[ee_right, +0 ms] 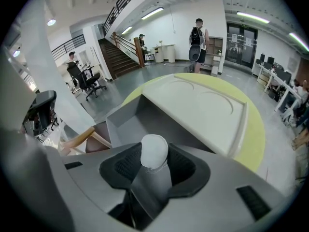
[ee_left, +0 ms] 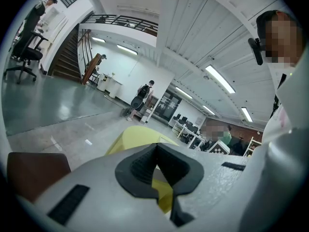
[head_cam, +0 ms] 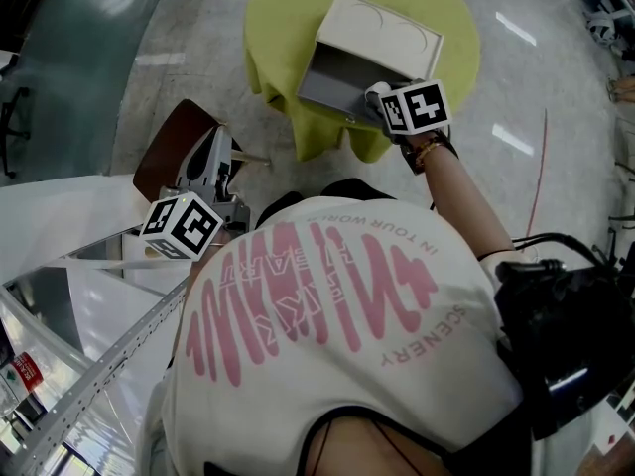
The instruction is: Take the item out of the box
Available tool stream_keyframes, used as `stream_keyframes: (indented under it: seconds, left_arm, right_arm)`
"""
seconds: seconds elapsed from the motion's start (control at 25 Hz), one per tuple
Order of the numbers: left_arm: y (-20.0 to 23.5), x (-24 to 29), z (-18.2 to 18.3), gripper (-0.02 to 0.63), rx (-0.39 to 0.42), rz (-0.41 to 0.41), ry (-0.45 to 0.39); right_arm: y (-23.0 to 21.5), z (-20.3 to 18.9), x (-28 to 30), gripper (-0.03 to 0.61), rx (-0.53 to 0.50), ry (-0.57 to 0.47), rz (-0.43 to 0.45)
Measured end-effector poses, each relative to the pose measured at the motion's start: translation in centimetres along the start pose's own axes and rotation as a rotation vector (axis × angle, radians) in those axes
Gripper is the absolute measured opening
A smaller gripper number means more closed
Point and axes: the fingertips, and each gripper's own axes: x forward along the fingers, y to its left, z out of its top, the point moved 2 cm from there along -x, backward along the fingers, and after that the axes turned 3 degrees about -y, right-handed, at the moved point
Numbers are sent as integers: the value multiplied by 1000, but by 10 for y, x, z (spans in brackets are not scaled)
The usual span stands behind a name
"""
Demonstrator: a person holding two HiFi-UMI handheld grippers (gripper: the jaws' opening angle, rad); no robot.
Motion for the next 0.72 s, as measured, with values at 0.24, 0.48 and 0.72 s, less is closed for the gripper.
stream_keyframes:
  seconds: [0.24, 0.48, 0.72]
  left_arm:
    - [-2, 1, 2, 6, 7, -10, -1]
    - [-5, 1, 0, 6, 8, -22, 3]
    - [-10, -1, 1, 6, 12, -34, 1]
  right_arm:
    - [-2, -3, -4, 155, 51, -26, 5]
    - [-1, -2, -10, 155, 77, -67, 8]
    - [-1, 1, -19, 155, 113, -131, 16]
